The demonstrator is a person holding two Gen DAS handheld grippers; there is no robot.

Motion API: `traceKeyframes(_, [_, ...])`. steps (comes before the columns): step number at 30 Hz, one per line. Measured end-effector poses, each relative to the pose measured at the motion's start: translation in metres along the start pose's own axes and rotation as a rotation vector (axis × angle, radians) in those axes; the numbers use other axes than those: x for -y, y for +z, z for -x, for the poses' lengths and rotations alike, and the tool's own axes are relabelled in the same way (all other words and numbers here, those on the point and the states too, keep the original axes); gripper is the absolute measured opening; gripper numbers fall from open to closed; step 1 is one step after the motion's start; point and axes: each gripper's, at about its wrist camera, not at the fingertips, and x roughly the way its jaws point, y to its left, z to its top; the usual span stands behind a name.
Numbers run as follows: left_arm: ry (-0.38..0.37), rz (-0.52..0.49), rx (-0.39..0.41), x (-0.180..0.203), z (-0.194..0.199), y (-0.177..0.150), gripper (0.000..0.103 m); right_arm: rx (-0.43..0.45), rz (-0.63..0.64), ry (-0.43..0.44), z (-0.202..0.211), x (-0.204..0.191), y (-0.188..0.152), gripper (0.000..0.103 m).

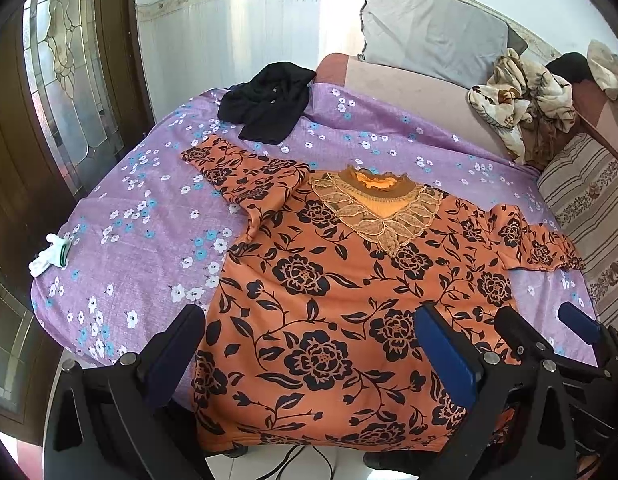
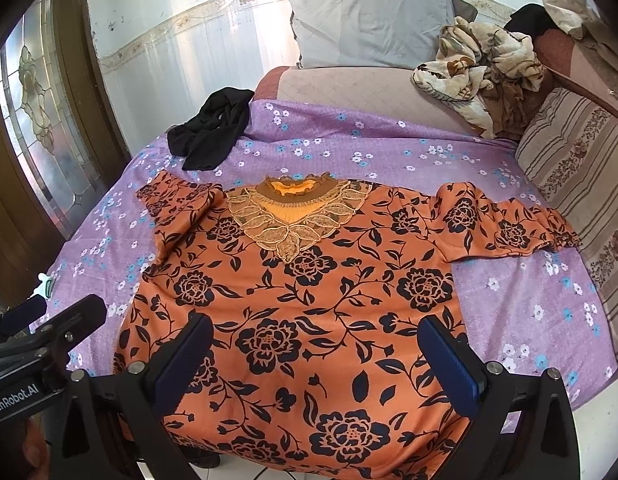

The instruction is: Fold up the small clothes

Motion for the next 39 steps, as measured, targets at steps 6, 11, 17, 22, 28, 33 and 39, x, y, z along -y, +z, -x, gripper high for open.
traceKeyframes(6, [0.001, 0.000, -0.008, 0.000, -0.004, 0.001, 0.103, -0.004, -0.003, 0.004, -0.003, 0.001, -0.001, 0.103])
traceKeyframes(11, [0.002, -0.004, -0.011, 0.000, -0.009, 0.002, 0.103, -0.001, -0.012, 0.015, -0.006, 0.004, 0.000, 0.103])
traceKeyframes(17, [-0.035, 0.037, -0.035, -0.028, -0.045, 0.009, 0.103, 0.020, -0.234, 0.107, -0.019, 0.078, 0.006, 0.103])
traceKeyframes(22, [0.077, 0.128, -0.113, -0.094, -0.113, 0.022, 0.103, 0.060, -0.521, 0.100, -0.047, 0.204, 0.011, 0.103])
traceKeyframes(28, [0.189, 0.277, -0.155, -0.166, -0.167, 0.031, 0.103, 0.084, -0.871, 0.030, -0.102, 0.375, 0.016, 0.090])
traceKeyframes(33, [0.196, 0.318, -0.141, -0.185, -0.195, 0.037, 0.103, 0.065, -1.012, -0.051, -0.149, 0.465, 0.029, 0.073])
traceKeyframes(39, [0.183, 0.325, -0.175, -0.195, -0.221, 0.035, 0.103, 0.007, -1.065, -0.106, -0.197, 0.506, 0.049, 0.063])
